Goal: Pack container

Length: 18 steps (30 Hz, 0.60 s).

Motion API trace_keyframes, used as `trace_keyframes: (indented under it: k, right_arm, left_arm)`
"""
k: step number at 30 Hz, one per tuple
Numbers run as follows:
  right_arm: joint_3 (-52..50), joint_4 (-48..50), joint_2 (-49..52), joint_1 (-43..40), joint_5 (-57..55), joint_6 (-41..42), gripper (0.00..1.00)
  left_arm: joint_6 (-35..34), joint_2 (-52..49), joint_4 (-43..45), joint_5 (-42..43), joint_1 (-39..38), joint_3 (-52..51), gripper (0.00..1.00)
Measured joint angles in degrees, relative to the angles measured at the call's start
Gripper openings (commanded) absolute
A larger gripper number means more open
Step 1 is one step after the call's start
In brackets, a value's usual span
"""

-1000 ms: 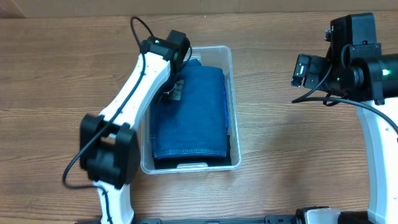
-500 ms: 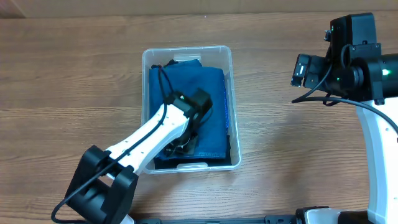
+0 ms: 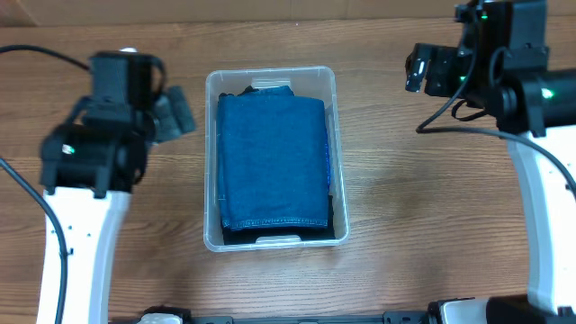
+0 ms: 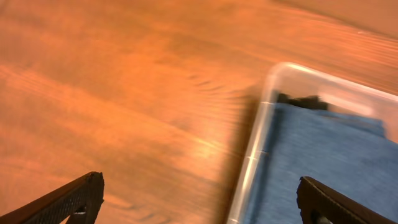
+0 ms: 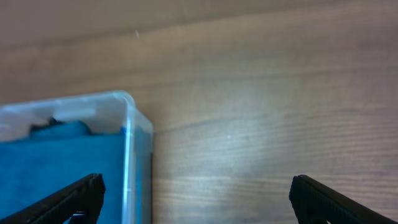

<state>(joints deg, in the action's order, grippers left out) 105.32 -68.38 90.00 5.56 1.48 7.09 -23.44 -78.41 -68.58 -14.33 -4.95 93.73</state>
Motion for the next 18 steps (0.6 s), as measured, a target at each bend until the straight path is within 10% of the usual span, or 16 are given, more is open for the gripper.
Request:
trace_keyframes:
  k: [5, 12, 18]
  right_arm:
    - [-1.7, -2.1, -0.7, 0.0, -0.9, 0.1, 1.00]
    - [-40.2, 14.7, -43.3, 0.1, -2.8, 1.9, 1.00]
    - [-55.4, 3.1, -57.9, 0.1, -4.9, 1.9, 1.00]
  left_arm:
    - [7.2, -0.3, -1.8, 10.6, 12.6, -1.6, 1.00]
    - [13.0, 45.3, 7.2, 15.2, 13.4, -31.8, 1.00]
    - [13.0, 59.1, -1.5, 15.2, 13.4, -40.3, 1.00]
